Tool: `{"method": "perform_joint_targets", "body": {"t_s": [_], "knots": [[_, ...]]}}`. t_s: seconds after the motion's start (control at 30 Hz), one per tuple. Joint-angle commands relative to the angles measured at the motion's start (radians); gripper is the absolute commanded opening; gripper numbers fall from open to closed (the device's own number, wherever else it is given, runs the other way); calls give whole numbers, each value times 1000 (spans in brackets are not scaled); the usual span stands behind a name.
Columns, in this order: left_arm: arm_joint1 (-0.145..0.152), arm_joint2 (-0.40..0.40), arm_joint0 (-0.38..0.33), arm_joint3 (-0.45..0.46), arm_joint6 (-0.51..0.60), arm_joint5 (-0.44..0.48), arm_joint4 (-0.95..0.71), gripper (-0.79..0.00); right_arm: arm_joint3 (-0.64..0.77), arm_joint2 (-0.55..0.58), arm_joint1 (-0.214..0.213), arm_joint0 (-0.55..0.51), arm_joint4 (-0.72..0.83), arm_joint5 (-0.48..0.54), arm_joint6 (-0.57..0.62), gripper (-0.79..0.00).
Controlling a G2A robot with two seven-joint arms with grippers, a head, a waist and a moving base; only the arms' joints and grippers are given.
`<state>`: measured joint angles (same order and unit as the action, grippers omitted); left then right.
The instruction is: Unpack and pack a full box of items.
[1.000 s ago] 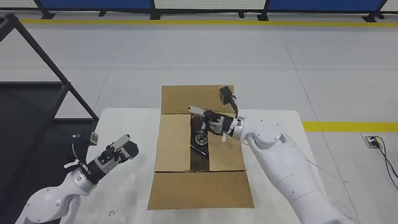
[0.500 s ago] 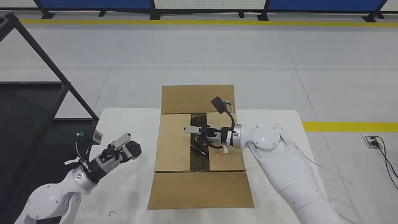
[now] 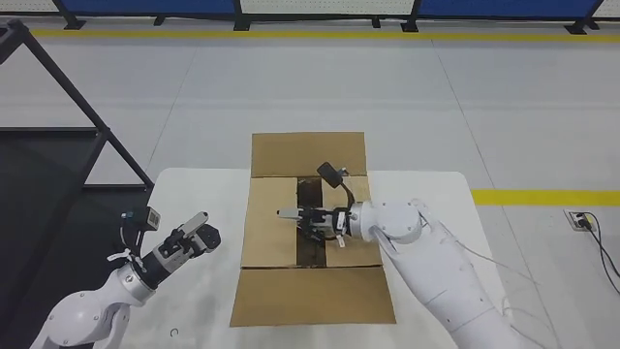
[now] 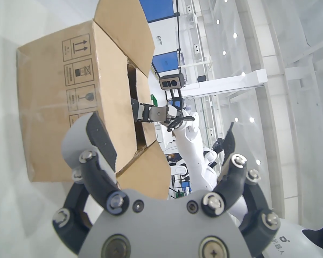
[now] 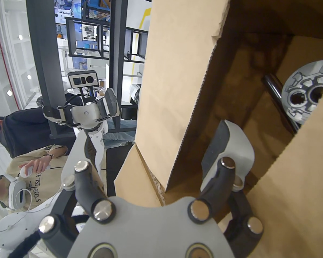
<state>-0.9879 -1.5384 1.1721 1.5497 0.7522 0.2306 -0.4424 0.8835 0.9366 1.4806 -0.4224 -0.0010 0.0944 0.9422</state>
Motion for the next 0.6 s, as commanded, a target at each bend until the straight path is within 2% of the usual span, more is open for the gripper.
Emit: {"method": "perform_joint_targets", "body": {"t_s": [0.0,0.27,0.57], "knots": [[0,-1,0,-4,-5,-2,-1,0,-15,-10,6,8,10,-3,1,0],[0,-1,0,-4,-5,-2,-1,0,-72,-7,25,38,124,62,42,0],[0,-1,0,-4,-5,-2,-1,0,-68,23,34,44,261,158,95,0]]}}
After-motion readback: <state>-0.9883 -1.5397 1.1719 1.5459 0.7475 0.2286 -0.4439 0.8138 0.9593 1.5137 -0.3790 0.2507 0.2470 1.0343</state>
